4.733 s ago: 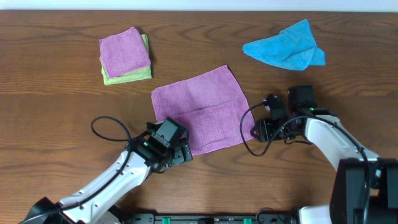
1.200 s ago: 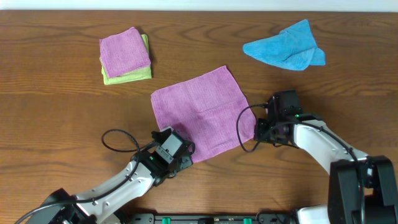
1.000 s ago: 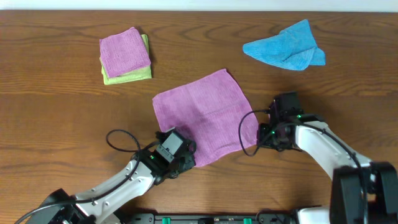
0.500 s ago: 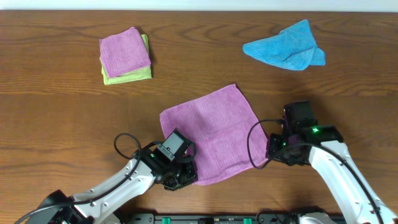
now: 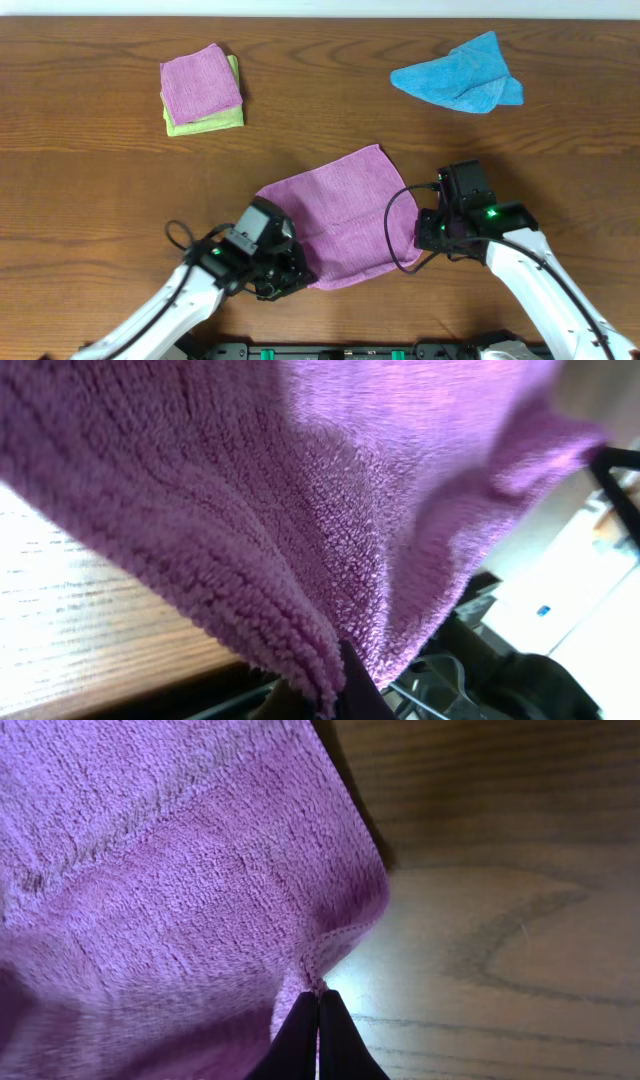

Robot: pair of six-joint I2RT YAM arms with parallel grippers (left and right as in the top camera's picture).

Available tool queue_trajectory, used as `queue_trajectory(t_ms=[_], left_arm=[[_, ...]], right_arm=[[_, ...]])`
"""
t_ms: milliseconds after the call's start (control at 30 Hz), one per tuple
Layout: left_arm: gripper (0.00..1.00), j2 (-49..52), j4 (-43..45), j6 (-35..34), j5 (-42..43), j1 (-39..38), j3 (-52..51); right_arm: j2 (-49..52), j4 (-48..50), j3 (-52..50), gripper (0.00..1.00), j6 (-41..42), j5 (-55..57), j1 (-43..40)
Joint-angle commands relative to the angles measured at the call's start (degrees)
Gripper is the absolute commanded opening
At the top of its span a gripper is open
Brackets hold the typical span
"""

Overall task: Fold the cloth
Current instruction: 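Lift the near edge with both grippers and fold it toward the far edge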

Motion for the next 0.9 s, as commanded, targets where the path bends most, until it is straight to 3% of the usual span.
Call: queue_trajectory(t_ms=[0,267,600,867], left_arm=[[0.06,-4.63,-2.82,0.52,-0.72,1.33,1.42],[0.06,-9.42,-7.30,-1.18,-2.23,1.57,1.42],[0.06,-9.40,-7.41,-1.53,-5.49,3.34,1.42],[0.06,-9.27,-7.37,1.81,-13.11,8.15,1.42]], right_arm=[[-0.70,0.20,4.22,0.02,-1.73,0.39,0.61],[-0.68,0.50,13.18,0.02,-1.92,0.39,0.61],[3.02,4.17,13.18,0.02,-2.54,0.37,3.19],[5.99,8.13,13.18,0.02,-2.99,3.26,5.09]])
